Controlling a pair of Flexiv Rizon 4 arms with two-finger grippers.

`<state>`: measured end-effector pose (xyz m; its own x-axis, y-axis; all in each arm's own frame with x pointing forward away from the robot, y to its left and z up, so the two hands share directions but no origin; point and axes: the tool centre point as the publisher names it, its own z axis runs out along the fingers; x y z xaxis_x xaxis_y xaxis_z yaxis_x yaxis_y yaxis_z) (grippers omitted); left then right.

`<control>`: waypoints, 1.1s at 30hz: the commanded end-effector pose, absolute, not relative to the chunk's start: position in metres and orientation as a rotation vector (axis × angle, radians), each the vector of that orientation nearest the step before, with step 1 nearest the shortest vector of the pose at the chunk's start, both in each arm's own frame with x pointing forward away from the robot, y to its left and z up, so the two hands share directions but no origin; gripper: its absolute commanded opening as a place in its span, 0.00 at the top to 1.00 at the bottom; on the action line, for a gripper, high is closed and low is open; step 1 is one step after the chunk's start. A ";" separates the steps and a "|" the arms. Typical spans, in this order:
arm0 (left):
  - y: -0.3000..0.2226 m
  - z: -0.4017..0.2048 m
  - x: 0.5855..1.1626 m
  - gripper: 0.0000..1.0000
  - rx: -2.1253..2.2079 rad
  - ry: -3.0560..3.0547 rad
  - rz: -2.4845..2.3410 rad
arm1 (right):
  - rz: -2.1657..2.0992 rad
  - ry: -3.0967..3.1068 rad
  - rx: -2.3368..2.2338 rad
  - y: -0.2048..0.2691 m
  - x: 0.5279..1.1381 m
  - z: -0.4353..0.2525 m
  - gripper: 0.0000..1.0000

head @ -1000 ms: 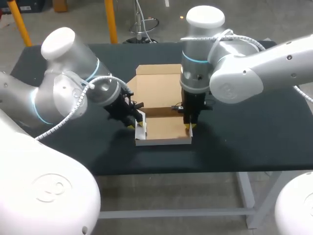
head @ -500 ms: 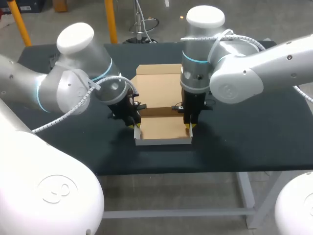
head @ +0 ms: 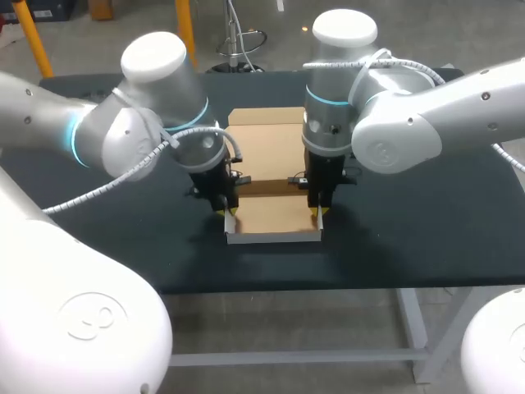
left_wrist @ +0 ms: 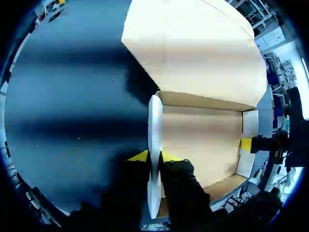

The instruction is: Assemble the packaging by folding the flat box into shape, placing the metal phone stand inside, and closing the box properly

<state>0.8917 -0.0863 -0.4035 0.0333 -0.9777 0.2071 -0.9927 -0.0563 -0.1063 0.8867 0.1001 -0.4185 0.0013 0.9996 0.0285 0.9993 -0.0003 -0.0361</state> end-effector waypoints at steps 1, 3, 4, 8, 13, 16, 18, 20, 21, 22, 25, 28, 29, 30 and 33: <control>-0.093 -0.412 0.896 1.00 2.358 -2.225 0.075 | 0.012 -2.189 -2.187 0.104 0.887 -0.418 1.00; -0.092 -0.413 0.896 1.00 2.364 -2.231 0.063 | 0.012 -2.189 -2.187 0.104 0.887 -0.418 1.00; -0.092 -0.414 0.896 1.00 2.367 -2.234 0.059 | 0.012 -2.189 -2.187 0.104 0.887 -0.418 1.00; -0.091 -0.415 0.896 1.00 2.379 -2.239 0.052 | 0.012 -2.189 -2.187 0.104 0.887 -0.418 1.00; -0.090 -0.415 0.896 1.00 2.391 -2.244 0.056 | -0.012 -2.205 -2.166 0.104 0.885 -0.415 0.95; -0.090 -0.415 0.896 1.00 2.397 -2.248 0.059 | -0.065 -2.228 -2.122 0.105 0.883 -0.409 0.35; -0.089 -0.414 0.896 1.00 2.400 -2.251 0.061 | -0.096 -2.238 -2.105 0.104 0.882 -0.406 0.00; -0.089 -0.413 0.895 1.00 2.404 -2.254 0.065 | -0.140 -2.248 -2.072 0.104 0.880 -0.401 0.00; -0.089 -0.413 0.895 1.00 2.405 -2.255 0.066 | -0.149 -2.251 -2.067 0.104 0.879 -0.400 0.00; -0.089 -0.413 0.895 1.00 2.409 -2.259 0.070 | -0.178 -2.259 -2.037 0.103 0.878 -0.397 0.00; -0.088 -0.411 0.894 1.00 2.423 -2.266 0.085 | -0.237 -2.277 -1.973 0.101 0.875 -0.390 0.00; -0.087 -0.410 0.894 1.00 2.430 -2.269 0.093 | -0.301 -2.311 -1.874 0.098 0.871 -0.383 0.00; -0.087 -0.409 0.894 1.00 2.434 -2.270 0.096 | -0.322 -2.320 -1.833 0.097 0.870 -0.381 0.00; -0.087 -0.409 0.894 1.00 2.436 -2.270 0.096 | -0.330 -2.329 -1.813 0.096 0.869 -0.380 0.00; -0.085 -0.409 0.893 1.00 2.440 -2.278 0.103 | -0.369 -2.393 -1.671 0.093 0.864 -0.374 0.00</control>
